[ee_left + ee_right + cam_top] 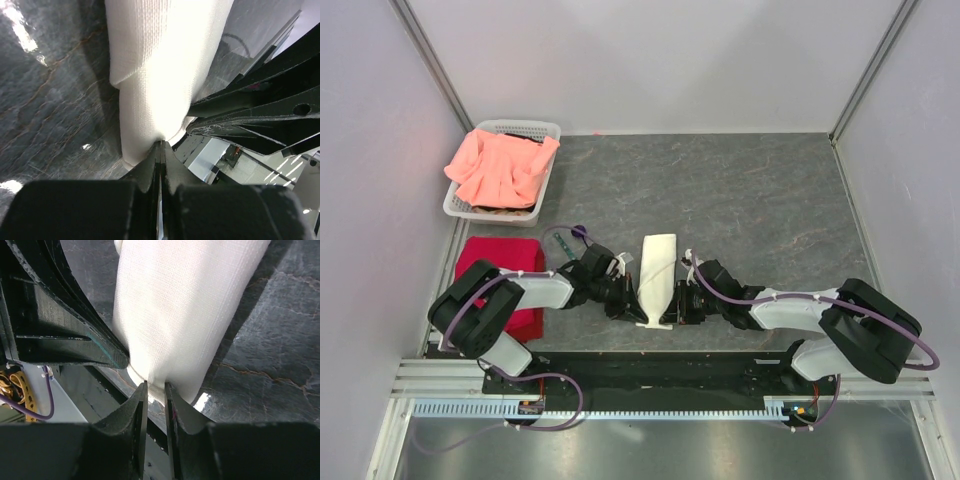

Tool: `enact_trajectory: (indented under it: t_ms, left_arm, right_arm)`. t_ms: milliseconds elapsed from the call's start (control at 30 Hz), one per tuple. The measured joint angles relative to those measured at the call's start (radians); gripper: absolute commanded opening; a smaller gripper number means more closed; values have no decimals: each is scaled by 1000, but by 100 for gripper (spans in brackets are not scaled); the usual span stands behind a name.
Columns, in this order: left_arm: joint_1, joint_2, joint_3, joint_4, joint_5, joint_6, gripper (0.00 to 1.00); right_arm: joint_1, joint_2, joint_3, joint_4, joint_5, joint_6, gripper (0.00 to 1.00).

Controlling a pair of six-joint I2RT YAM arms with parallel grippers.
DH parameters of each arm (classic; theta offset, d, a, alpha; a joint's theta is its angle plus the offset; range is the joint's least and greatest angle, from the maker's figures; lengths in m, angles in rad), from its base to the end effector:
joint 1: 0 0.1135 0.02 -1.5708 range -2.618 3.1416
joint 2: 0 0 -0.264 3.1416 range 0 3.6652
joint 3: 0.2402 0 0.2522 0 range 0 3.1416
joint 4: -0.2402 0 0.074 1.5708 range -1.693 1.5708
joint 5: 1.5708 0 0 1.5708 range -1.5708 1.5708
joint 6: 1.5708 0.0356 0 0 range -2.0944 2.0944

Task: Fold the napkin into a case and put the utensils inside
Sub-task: Rotate the smaller rectangle-folded napkin at the center of the board.

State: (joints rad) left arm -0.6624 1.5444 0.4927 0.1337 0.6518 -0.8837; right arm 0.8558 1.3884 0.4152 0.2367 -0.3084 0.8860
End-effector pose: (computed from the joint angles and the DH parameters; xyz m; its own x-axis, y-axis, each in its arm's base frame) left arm 0.1829 -0.1700 0.1132 -0.9999 0.0005 -0.0127 0.0102 0.6316 -0.7752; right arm 0.1489 0.1879 0.1319 -0.9500 0.0315 -0.3107 -0.2072 0.6806 0.7028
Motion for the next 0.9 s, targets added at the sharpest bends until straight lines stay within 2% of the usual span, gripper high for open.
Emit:
enact_trajectory:
  t_ms: [133, 367, 600, 900]
  left_arm:
    - [-1, 10, 51, -76, -24, 14, 2]
    - [0, 139, 208, -141, -92, 59, 2]
    - [54, 255, 352, -148, -112, 78, 2]
    - [157, 491, 710, -228, -144, 122, 2]
  right_arm:
    - [-2, 0, 3, -6, 12, -7, 27]
    - [-66, 80, 68, -14, 26, -48, 28]
    - [-205, 219, 235, -72, -2, -165, 28]
    - [-351, 450, 545, -153, 14, -333, 26]
